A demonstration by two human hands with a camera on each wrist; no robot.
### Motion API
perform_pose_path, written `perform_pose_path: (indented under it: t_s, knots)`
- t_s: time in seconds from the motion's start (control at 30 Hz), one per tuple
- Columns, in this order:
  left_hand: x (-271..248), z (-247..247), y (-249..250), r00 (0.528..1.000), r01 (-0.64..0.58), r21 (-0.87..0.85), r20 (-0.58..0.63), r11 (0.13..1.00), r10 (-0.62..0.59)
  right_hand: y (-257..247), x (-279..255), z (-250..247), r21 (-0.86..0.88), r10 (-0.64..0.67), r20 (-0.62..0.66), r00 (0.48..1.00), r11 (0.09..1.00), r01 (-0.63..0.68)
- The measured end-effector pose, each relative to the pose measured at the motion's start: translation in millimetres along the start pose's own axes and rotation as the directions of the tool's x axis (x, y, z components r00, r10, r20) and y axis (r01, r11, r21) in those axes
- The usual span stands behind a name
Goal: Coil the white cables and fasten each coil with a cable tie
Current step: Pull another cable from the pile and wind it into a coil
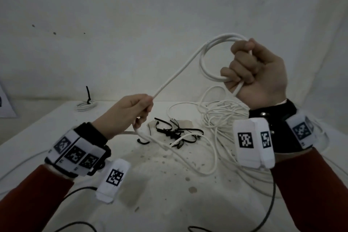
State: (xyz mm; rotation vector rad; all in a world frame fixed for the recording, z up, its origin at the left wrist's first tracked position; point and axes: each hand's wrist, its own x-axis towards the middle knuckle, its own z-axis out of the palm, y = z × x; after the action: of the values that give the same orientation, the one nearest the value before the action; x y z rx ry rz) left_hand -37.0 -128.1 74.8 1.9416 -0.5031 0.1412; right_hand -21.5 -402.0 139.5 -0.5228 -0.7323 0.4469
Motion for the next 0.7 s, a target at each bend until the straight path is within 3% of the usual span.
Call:
perform_pose_path:
  t_s: [0.17,0.27,0.37,0.43,0.57,0.7]
  knots:
    - [-1,11,1,1.000,0.013,-0.093,-0.023,0.996,-0.016,9,3,3,0.042,-0.202,-0.044,0.978,0.978,0.204]
    - [-1,18,8,0.987,-0.098,0.110,-0.118,0.989,0.111,15,10,8,0.013,-0.327,-0.068,0.942,0.944,0.329]
    - [-3,20,18,0.937,-0.224,0.395,-0.164,0.891,0.308,20,20,13,-0.009,-0.432,-0.091,0.897,0.901,0.433]
    - [-3,19,27,0.909,-0.262,0.473,-0.172,0.841,0.380,21,26,18,-0.025,-0.470,-0.083,0.879,0.882,0.470]
    - [1,13,37,0.891,-0.210,0.523,-0.246,0.826,0.382,22,35,28,-0.045,-0.497,-0.050,0.866,0.867,0.496]
    - [13,5,33,0.886,-0.041,0.597,-0.349,0.802,0.305,24,35,32,0.053,-0.407,0.021,0.913,0.913,0.405]
